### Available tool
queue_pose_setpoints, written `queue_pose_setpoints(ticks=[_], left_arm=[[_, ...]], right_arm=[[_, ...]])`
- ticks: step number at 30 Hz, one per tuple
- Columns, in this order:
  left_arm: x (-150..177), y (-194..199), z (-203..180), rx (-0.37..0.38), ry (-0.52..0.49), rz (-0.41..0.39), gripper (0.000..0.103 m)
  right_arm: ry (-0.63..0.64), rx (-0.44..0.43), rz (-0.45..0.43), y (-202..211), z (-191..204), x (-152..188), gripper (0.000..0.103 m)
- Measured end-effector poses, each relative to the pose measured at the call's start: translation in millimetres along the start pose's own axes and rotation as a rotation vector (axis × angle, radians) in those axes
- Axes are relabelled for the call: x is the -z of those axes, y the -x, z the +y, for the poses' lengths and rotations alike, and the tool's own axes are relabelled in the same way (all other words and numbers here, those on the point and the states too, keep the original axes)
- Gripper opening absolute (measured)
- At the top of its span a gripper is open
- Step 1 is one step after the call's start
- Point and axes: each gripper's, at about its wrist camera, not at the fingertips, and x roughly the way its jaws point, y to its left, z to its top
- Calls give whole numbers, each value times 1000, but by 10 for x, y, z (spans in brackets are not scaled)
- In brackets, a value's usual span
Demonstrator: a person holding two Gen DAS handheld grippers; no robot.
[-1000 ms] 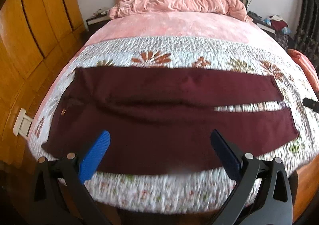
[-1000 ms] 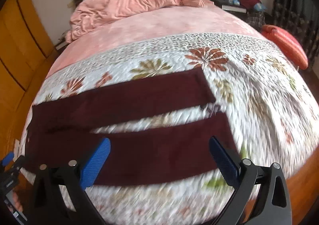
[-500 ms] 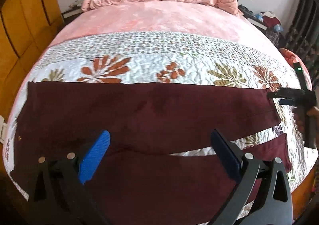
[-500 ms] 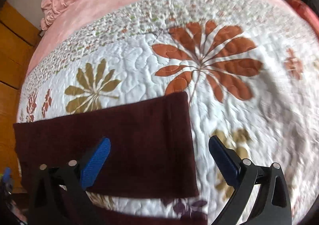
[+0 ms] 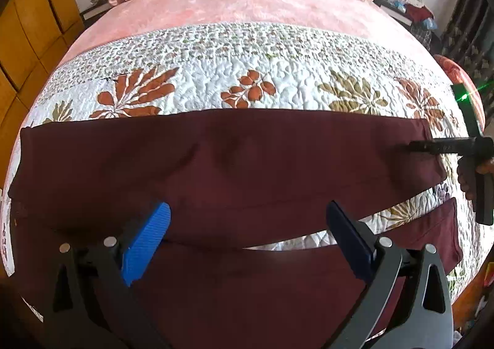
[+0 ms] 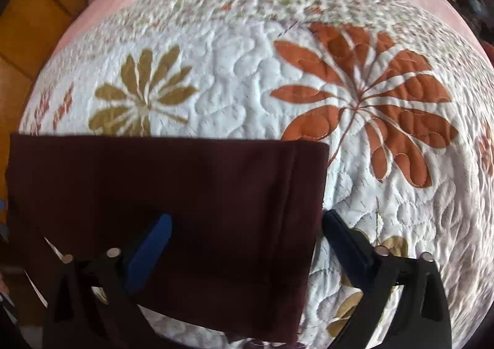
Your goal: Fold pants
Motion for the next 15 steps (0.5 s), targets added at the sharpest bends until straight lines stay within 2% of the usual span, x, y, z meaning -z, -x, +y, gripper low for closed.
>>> queue_pose_setpoints(ticks=[1,2,3,4,5,6,8,10,15], left_arm=[[-4,-10,-2,3,-6,0,100],[-12,-22,-8,4,-11,-2,100],[-24,-32,-7,5,-16,-3,100],[-40,-43,-5,9,-23,-4,100],[-62,-58,-4,13,-27,-5,100],[-89,-80,7,20,-28,-5,100],[-145,-118,15,57,-29,-5,100],[-229,-181,20,101,-38,-7,100],[-563,-367,-78,257,-158,-64,100]], right_arm=[[10,4,-12,37,13,17,76],[15,10,-17,68,22,27,71],[23,26,-28,117,15,55,53],[29,22,-29,136,0,56,26],[24,-16,-25,177,-14,64,18],[0,-69,-36,241,-58,80,17],[43,-87,-89,397,-19,120,16],[87,-146,-149,592,10,223,16],[172,-234,-267,1056,39,421,16]])
